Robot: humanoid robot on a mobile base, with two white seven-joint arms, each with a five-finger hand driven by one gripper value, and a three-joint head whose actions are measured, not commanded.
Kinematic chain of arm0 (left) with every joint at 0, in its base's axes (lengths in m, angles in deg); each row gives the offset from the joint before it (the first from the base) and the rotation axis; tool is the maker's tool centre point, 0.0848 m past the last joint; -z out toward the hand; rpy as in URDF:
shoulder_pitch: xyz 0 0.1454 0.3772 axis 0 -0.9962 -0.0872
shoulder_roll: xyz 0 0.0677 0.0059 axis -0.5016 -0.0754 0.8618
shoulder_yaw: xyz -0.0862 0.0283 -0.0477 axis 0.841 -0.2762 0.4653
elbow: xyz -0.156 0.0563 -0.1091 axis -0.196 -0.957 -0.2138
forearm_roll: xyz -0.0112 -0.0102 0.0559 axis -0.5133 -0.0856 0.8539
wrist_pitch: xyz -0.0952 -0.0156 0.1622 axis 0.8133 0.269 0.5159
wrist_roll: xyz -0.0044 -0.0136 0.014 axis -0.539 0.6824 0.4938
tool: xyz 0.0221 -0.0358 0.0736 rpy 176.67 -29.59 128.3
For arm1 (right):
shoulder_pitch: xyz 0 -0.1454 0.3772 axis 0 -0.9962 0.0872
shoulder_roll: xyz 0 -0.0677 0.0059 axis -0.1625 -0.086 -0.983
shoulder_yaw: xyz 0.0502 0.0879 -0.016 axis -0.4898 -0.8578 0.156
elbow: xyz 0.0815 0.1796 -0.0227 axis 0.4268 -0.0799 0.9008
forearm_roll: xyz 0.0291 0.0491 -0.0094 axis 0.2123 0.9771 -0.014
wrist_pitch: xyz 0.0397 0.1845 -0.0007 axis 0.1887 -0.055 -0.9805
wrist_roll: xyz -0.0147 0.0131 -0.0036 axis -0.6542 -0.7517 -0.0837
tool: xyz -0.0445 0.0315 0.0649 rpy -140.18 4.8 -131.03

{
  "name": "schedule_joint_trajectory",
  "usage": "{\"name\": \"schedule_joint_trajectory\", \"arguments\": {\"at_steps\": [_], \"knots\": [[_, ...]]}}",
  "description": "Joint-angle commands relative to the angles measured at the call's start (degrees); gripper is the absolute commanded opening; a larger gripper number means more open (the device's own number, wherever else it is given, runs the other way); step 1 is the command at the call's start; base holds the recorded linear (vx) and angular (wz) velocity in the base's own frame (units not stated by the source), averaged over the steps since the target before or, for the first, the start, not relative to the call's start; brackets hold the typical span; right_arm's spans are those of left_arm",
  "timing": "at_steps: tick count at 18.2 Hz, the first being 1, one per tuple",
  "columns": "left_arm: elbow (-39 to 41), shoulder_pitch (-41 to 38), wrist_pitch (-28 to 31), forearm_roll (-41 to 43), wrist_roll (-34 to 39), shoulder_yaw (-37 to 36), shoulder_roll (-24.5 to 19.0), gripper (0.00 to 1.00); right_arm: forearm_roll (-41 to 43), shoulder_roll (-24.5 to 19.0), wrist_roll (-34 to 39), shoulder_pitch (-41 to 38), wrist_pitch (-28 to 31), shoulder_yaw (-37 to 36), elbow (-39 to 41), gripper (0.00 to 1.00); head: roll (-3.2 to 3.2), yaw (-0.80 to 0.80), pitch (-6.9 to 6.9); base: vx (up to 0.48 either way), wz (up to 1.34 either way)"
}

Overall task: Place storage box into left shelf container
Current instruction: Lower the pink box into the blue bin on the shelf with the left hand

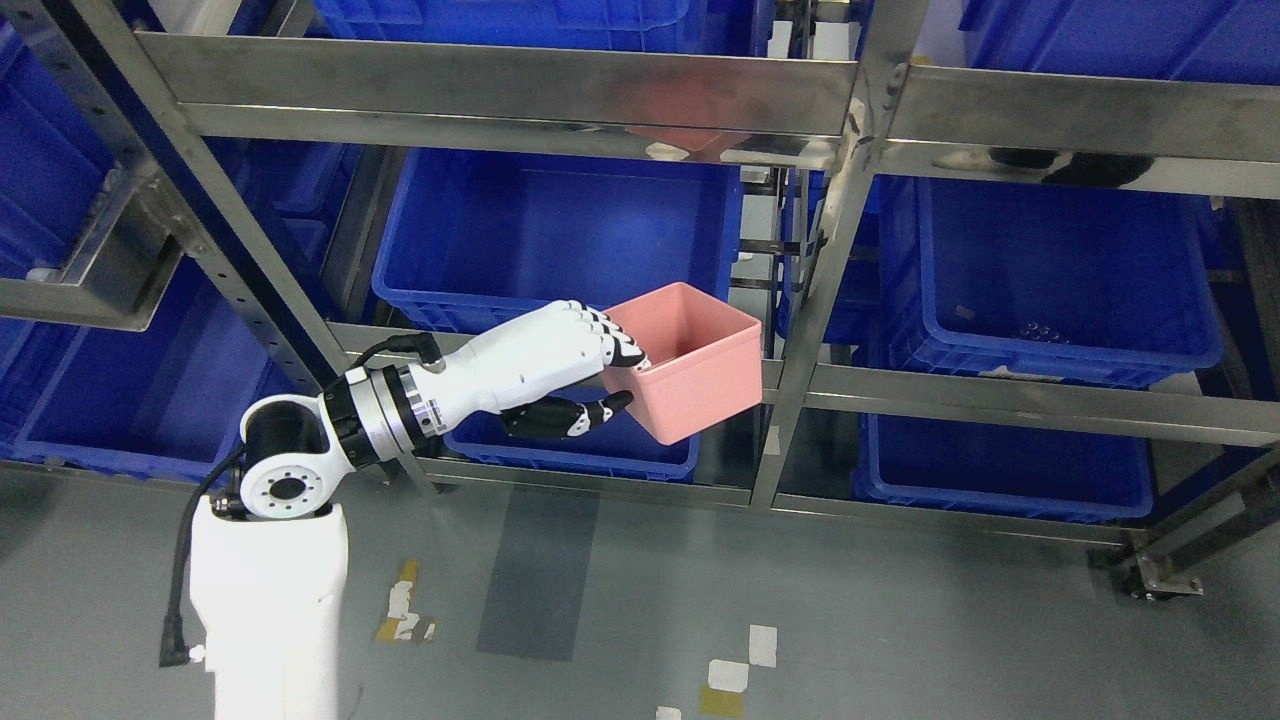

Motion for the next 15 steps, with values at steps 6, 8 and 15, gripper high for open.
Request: {"name": "schedule_joint_trajectory", "arguments": {"at_steps": [6,8,15], "knots": [[-20.0,2.7,0.0,4.5,0.2,12.1,-1.0,0.04,0.2,1.0,0.0,-0.4,0.0,0.0,1.0,1.00,0.00,0.00,0.00,0.039,-0.14],[-23.3,4.2,0.0,6.5,0.9,12.1,-1.0,0.04,0.2,1.0,0.0,-0.4,0.0,0.0,1.0,1.00,0.00,0.00,0.00,0.057,-0.21],[-33.8,9.8,0.0,9.8,1.6,12.5,-3.2,0.04,0.2,1.0,0.0,-0.4,0.0,0.0,1.0,1.00,0.00,0.00,-0.01,0.076,-0.18]]}}
